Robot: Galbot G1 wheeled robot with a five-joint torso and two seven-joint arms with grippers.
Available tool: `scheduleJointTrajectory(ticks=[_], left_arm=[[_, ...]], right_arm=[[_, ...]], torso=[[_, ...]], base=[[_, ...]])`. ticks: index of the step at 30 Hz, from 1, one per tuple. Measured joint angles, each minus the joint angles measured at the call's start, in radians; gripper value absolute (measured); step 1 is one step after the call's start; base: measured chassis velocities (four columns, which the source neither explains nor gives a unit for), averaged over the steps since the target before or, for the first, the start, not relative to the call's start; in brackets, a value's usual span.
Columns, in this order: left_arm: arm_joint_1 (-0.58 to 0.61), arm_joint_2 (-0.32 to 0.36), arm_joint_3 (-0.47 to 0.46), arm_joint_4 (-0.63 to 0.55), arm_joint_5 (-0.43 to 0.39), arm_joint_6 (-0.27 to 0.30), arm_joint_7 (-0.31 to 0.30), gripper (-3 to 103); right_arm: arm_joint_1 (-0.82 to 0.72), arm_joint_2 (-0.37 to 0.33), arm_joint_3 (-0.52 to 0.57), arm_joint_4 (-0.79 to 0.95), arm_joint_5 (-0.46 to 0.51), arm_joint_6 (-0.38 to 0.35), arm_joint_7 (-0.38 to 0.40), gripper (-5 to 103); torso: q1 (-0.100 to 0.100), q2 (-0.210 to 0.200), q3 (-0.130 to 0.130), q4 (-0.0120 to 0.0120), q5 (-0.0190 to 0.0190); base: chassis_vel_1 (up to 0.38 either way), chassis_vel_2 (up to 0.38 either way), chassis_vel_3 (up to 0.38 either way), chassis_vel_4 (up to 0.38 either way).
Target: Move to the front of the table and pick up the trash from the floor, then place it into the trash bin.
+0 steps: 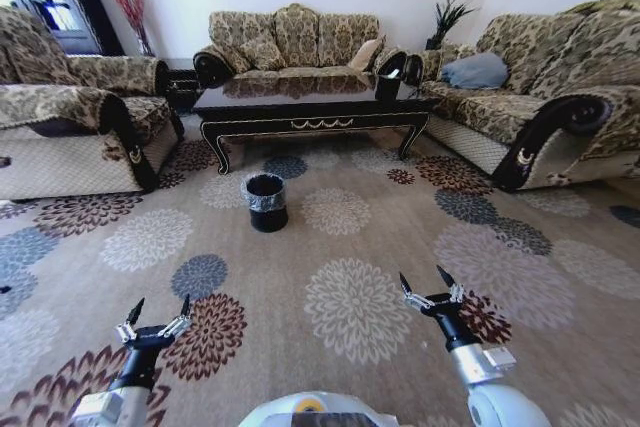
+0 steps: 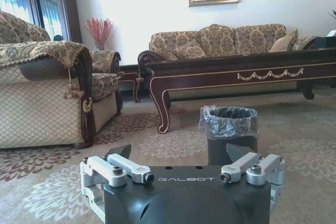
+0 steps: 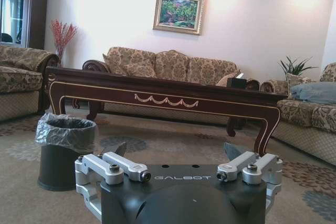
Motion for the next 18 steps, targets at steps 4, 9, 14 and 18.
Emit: scheduleJointTrajectory(ticks=[4,9,14,18], left_arm=[[0.0,0.0,0.0,0.0,0.0,0.0,0.0,100],[0.0,0.0,0.0,0.0,0.0,0.0,0.0,100],[0.0,0.0,0.0,0.0,0.0,0.0,0.0,100],[0.0,0.0,0.0,0.0,0.0,0.0,0.0,100]], right_arm=[[0.0,0.0,0.0,0.0,0.0,0.0,0.0,100],[0.0,0.0,0.0,0.0,0.0,0.0,0.0,100],[0.0,0.0,0.0,0.0,0.0,0.0,0.0,100],[0.0,0.0,0.0,0.0,0.0,0.0,0.0,100]], torso=[[0.0,0.0,0.0,-0.0003,0.0001],[0.0,0.0,0.0,0.0001,0.0001],[0.0,0.0,0.0,0.0001,0.0001],[0.0,0.0,0.0,-0.0001,0.0001]], base=[[0.124,-0.107,-0.112,0.118],[0.14,-0.115,-0.107,0.157],[0.147,-0.132,-0.126,0.153],[0.125,-0.131,-0.14,0.118]])
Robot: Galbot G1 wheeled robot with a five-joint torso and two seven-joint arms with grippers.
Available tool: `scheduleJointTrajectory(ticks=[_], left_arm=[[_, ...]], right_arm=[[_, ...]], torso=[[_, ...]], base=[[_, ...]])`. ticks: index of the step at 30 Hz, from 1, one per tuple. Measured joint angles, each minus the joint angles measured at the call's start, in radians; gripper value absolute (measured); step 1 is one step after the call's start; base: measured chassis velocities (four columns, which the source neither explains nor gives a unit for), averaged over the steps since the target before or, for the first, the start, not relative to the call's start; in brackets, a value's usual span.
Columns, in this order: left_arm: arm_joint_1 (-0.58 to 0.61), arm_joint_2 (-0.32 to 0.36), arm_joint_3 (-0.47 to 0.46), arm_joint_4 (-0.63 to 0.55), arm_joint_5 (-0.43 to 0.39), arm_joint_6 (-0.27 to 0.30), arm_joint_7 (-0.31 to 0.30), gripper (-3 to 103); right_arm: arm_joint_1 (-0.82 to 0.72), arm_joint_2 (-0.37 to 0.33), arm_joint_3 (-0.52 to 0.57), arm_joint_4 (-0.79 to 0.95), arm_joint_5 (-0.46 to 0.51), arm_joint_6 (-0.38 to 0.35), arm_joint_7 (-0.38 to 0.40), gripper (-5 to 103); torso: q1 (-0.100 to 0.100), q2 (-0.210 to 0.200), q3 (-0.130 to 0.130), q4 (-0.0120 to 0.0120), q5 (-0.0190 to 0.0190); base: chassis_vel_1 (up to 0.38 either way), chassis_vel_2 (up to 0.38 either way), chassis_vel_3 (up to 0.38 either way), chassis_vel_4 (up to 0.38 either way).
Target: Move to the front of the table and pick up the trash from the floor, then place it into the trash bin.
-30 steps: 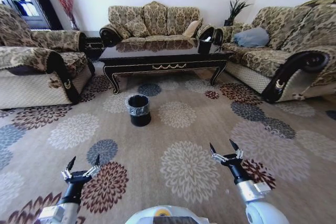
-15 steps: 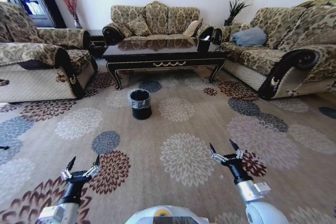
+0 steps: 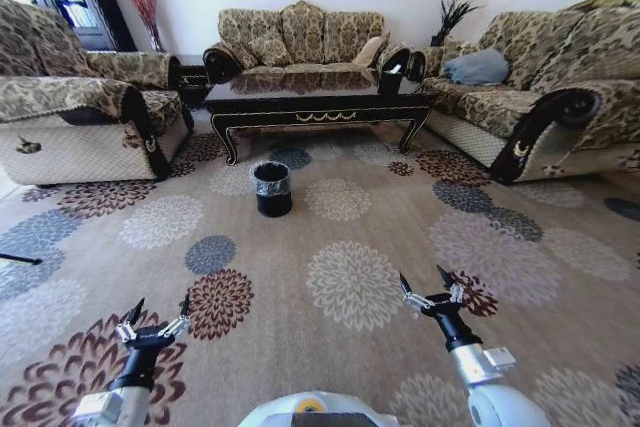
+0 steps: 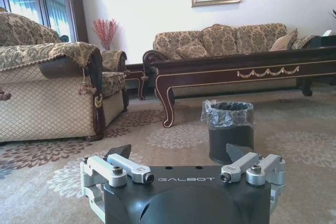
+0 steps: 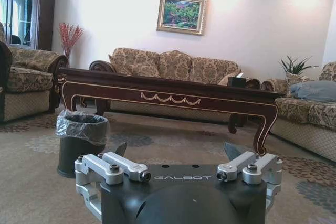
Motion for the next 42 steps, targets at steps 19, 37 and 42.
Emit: scheduleJointTrajectory(ticks=[19,37,42], left_arm=[[0.0,0.0,0.0,0.0,0.0,0.0,0.0,100],[0.0,0.0,0.0,0.0,0.0,0.0,0.0,100],[0.0,0.0,0.0,0.0,0.0,0.0,0.0,100]], right_arm=[[0.0,0.0,0.0,0.0,0.0,0.0,0.0,100],[0.0,0.0,0.0,0.0,0.0,0.0,0.0,100],[0.0,0.0,0.0,0.0,0.0,0.0,0.0,100]], torso=[[0.0,0.0,0.0,0.0001,0.0001],[0.0,0.0,0.0,0.0001,0.0],[0.0,0.0,0.0,0.0001,0.0]], base=[[0.109,-0.103,-0.109,0.107],[0.101,-0.114,-0.107,0.119],[0.077,-0.083,-0.06,0.074]])
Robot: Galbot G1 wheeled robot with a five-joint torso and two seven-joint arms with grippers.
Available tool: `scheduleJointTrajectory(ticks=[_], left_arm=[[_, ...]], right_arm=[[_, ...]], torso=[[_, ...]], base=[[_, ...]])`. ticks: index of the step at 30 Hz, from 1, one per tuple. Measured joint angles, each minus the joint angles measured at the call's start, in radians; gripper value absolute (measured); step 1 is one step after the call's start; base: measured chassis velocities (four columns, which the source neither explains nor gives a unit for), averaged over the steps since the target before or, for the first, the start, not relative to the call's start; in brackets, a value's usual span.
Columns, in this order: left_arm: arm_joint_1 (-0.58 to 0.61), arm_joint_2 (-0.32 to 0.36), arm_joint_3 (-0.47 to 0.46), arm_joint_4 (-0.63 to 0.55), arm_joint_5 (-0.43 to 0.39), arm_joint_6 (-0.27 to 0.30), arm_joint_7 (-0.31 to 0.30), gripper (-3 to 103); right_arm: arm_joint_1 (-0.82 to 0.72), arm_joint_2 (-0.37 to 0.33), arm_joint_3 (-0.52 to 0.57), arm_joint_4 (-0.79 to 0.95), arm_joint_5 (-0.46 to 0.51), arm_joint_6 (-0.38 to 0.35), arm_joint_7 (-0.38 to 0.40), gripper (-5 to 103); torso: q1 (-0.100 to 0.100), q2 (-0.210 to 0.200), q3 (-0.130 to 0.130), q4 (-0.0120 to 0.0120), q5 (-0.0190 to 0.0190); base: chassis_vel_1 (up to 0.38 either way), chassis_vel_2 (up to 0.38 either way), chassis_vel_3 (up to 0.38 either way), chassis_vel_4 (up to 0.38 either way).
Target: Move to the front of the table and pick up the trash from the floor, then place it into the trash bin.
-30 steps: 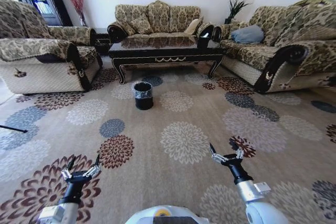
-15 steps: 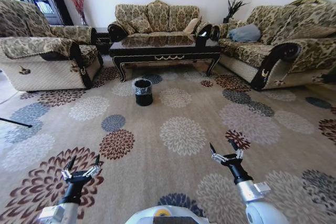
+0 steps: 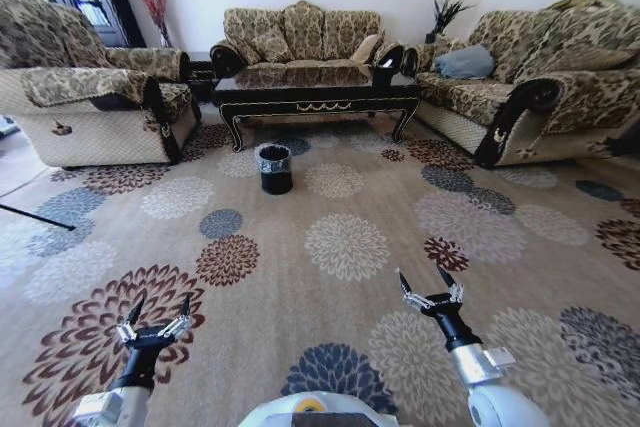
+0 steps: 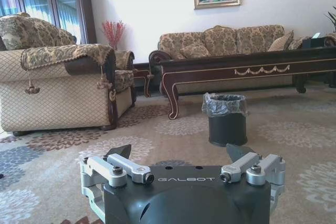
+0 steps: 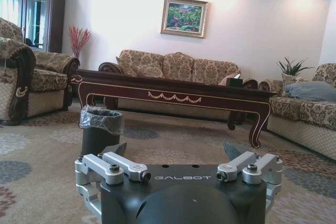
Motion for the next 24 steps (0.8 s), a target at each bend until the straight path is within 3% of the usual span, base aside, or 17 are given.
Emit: scheduleJointTrajectory(ticks=[19,24], left_arm=[[0.0,0.0,0.0,0.0,0.0,0.0,0.0,100],[0.0,0.0,0.0,0.0,0.0,0.0,0.0,100]], right_arm=[[0.0,0.0,0.0,0.0,0.0,0.0,0.0,100],[0.0,0.0,0.0,0.0,0.0,0.0,0.0,100]], torso=[[0.0,0.002,0.002,0.0,0.0],[0.0,0.017,0.017,0.0,0.0]], base=[[0.007,-0.007,-0.009,0.008],[0.0,0.0,0.0,0.0]])
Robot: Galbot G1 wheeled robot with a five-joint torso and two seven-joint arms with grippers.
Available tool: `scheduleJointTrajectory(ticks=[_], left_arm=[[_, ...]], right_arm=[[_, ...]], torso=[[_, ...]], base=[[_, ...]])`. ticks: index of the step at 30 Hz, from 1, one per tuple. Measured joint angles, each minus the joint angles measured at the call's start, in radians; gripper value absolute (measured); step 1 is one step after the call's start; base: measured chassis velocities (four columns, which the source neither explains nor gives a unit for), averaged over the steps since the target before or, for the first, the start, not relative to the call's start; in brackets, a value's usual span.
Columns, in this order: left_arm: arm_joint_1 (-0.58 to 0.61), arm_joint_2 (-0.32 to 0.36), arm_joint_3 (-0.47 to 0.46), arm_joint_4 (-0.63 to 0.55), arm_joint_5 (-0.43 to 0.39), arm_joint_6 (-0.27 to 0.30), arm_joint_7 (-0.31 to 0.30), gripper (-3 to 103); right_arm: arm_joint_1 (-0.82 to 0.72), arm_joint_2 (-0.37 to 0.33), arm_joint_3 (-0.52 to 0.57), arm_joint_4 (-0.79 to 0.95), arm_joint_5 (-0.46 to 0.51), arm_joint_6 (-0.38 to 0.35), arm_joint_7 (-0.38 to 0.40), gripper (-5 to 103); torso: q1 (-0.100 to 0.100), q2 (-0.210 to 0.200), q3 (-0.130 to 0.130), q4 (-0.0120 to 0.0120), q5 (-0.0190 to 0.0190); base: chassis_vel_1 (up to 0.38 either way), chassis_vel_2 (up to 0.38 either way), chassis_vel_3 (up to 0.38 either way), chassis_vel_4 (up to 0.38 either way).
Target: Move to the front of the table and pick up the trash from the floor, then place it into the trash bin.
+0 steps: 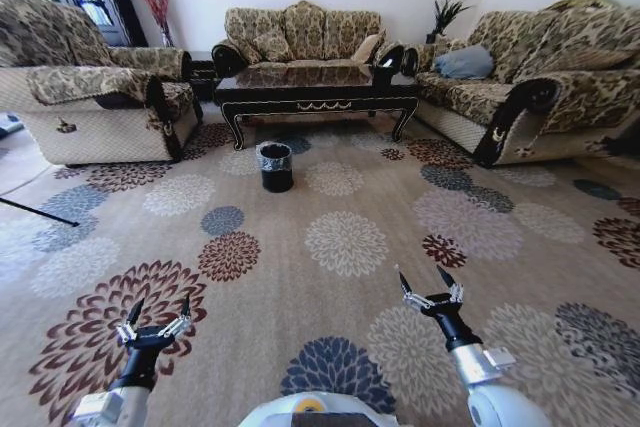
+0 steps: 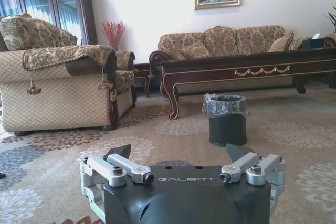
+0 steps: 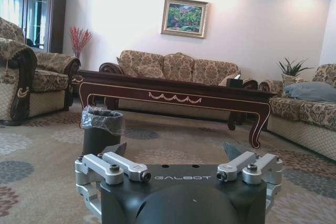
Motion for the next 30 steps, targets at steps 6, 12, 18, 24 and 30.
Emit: scheduleJointTrajectory(ticks=[6,12,18,24,30], left_arm=[[0.0,0.0,0.0,0.0,0.0,0.0,0.0,100],[0.0,0.0,0.0,0.0,0.0,0.0,0.0,100],[0.0,0.0,0.0,0.0,0.0,0.0,0.0,100],[0.0,0.0,0.0,0.0,0.0,0.0,0.0,100],[0.0,0.0,0.0,0.0,0.0,0.0,0.0,100]], right_arm=[[0.0,0.0,0.0,0.0,0.0,0.0,0.0,100],[0.0,0.0,0.0,0.0,0.0,0.0,0.0,100],[0.0,0.0,0.0,0.0,0.0,0.0,0.0,100],[0.0,0.0,0.0,0.0,0.0,0.0,0.0,100],[0.0,0.0,0.0,0.0,0.0,0.0,0.0,100]], torso=[[0.002,0.026,0.024,0.0,0.0],[0.005,0.054,0.049,0.0,0.0],[0.008,0.072,0.064,0.0,0.0],[0.013,0.1,0.087,0.0,0.0],[0.019,0.125,0.106,0.0,0.0]], base=[[0.0,0.0,0.0,0.0],[0.0,0.0,0.0,0.0],[0.0,0.0,0.0,0.0],[0.0,0.0,0.0,0.0],[0.0,0.0,0.0,0.0]])
